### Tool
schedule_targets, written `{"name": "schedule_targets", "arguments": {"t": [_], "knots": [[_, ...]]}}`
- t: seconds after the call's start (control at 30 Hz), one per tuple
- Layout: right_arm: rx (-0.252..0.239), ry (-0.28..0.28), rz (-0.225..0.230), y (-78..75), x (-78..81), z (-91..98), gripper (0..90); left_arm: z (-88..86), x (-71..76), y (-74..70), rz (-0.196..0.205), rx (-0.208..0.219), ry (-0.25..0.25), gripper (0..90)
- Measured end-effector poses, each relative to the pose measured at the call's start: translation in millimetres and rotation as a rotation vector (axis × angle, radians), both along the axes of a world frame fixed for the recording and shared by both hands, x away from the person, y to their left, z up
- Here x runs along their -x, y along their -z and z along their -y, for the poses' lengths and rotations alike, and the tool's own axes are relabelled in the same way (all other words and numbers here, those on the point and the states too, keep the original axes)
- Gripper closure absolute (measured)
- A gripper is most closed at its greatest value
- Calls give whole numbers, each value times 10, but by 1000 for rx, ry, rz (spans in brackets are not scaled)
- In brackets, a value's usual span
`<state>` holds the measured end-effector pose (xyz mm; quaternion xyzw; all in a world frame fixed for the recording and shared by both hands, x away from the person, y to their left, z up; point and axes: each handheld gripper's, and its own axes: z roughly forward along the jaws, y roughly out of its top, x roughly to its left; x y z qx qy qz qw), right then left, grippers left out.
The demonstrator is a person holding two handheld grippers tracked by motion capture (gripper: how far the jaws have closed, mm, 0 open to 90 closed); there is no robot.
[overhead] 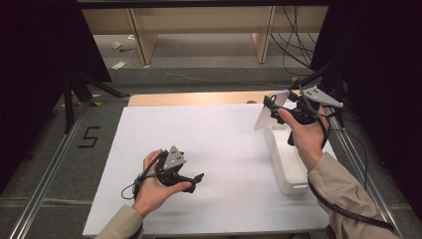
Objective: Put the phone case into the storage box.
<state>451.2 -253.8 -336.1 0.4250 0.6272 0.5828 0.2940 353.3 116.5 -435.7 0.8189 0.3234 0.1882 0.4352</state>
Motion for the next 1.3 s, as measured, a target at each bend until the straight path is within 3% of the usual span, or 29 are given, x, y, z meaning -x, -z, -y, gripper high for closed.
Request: {"name": "schedule_targets", "arguments": {"t": [1.3], "knots": [[-21, 95, -7, -81, -82, 325, 173, -3, -11, 3, -1, 3, -1, 35]]}}
